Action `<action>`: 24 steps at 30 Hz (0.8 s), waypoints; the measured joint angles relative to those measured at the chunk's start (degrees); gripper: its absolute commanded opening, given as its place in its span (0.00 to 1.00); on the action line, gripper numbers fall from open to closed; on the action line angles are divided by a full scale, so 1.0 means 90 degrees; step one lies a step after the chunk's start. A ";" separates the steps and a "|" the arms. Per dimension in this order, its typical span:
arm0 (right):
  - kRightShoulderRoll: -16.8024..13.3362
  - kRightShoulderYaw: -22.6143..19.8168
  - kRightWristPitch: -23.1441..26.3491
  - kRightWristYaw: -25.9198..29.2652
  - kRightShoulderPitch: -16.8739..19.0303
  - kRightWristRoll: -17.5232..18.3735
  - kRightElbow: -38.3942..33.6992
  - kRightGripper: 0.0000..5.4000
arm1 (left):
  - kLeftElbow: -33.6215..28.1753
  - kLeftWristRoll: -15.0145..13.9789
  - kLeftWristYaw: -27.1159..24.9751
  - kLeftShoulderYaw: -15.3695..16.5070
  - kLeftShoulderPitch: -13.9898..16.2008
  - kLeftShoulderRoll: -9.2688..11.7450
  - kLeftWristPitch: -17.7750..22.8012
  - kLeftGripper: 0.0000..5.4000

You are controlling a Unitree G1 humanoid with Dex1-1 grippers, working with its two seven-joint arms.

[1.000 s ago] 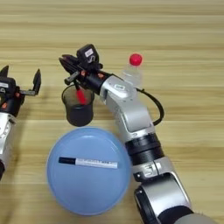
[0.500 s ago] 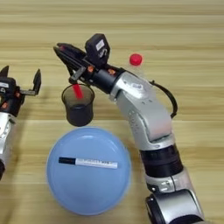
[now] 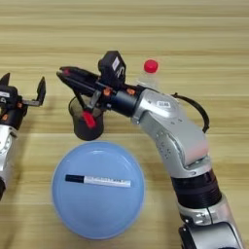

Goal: Move the objects on the table

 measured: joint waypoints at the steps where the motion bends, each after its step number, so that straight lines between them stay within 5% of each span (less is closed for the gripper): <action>1: -0.0082 0.0072 -0.0016 0.0090 0.0063 -0.0001 -0.0008 0.06 | 0.0000 0.0000 0.0000 0.0001 0.0000 0.0000 0.0000 1.00; 24: -0.0617 0.0890 -0.0530 0.0658 0.0677 -0.0775 0.0926 0.06 | 0.0001 -0.0001 -0.0005 0.0002 -0.0001 0.0002 0.0000 1.00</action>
